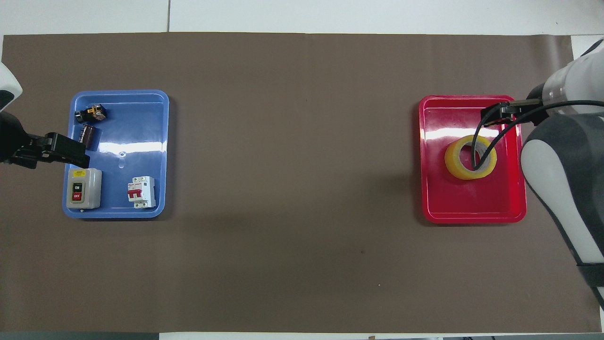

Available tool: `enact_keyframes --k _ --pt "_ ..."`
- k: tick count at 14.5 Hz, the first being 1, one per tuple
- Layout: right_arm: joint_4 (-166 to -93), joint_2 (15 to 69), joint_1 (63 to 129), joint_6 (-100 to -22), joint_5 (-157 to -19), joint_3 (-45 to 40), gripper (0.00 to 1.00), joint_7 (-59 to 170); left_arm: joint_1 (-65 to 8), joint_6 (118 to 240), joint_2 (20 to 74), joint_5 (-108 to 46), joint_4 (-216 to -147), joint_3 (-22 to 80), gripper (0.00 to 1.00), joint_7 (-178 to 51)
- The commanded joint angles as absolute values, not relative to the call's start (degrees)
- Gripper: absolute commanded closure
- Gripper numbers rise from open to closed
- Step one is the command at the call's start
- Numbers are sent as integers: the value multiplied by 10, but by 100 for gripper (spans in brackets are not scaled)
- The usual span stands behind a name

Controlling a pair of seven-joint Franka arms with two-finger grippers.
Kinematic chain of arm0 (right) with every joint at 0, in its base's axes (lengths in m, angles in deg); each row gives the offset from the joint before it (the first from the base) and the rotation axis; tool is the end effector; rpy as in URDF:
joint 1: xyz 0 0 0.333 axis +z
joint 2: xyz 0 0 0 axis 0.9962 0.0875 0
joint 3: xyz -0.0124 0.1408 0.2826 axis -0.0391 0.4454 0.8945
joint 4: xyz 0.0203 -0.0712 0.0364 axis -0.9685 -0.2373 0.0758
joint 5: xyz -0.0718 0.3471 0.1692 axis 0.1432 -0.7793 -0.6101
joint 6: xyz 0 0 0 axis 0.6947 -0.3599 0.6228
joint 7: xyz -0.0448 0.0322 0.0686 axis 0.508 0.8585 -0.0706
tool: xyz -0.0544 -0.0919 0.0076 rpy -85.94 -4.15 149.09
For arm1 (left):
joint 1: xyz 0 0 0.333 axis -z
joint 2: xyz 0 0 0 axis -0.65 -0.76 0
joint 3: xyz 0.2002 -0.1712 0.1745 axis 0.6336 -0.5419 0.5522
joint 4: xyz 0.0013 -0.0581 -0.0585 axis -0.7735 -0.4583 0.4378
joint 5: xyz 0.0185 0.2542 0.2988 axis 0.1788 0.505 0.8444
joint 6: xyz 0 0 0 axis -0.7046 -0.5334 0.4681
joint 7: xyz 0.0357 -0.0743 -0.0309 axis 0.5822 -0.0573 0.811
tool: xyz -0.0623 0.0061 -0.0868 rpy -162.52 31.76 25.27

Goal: Place and move tape with both arms

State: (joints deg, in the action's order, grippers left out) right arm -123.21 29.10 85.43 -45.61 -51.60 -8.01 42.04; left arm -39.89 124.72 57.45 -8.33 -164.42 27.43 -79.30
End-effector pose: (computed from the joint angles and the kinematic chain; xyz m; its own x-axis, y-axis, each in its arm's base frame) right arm 0.5811 0.0134 0.5587 0.9984 -0.0308 0.0481 -0.0351 -0.9951 0.0926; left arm 0.5346 -0.0507 0.6073 0.9880 -0.0932 -0.1231 -0.0891 -0.9953 0.0384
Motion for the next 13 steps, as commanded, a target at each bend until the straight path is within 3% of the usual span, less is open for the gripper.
enact_keyframes --k 1,4,13 --pt "-1200 256 844 -378 -522 -78 0 416 -408 1245 588 -93 -1657 269 0 -799" --pt "-1169 224 841 -302 -543 -82 0 417 -407 1245 588 -93 -1657 269 0 -799" --pt "-1149 229 843 -259 -544 -80 0 492 -408 1246 588 -93 -1657 269 0 -799"
